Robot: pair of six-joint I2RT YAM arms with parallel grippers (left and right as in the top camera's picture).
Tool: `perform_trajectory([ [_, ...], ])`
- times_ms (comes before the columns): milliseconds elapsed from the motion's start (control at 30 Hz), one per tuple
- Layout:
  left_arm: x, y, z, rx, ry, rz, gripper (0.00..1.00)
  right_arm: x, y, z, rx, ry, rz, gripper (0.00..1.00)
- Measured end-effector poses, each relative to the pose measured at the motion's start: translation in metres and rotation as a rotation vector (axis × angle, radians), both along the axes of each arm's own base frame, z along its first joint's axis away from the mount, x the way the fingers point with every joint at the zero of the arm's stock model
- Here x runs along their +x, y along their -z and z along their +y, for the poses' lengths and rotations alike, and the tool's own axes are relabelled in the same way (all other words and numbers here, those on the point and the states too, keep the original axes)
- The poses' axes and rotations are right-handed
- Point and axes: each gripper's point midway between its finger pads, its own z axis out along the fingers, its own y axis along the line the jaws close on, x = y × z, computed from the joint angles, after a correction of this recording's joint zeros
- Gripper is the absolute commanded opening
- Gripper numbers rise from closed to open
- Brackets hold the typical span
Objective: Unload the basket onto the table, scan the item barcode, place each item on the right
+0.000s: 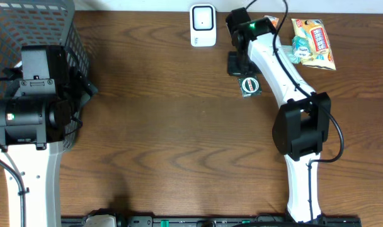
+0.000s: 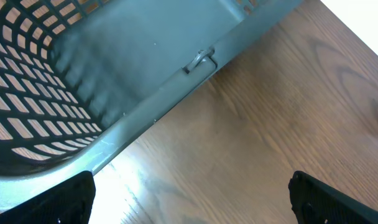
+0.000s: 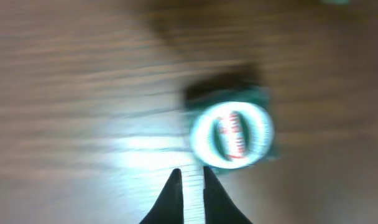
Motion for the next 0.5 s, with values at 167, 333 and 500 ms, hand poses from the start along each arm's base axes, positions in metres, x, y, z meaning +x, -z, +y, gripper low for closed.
perform_trajectory([
  [167,0.0,0.0,0.0,0.0,0.0,0.0,0.98,-0.003,0.007,0.023,0.069,-0.089,0.018,0.13],
  [333,0.0,0.0,0.0,0.0,0.0,0.0,0.98,0.0,0.027,0.013,-0.01,-0.091,0.034,0.99],
  [500,0.0,0.0,0.0,0.0,0.0,0.0,0.97,0.01,0.028,-0.011,-0.095,-0.105,0.009,0.99],
])
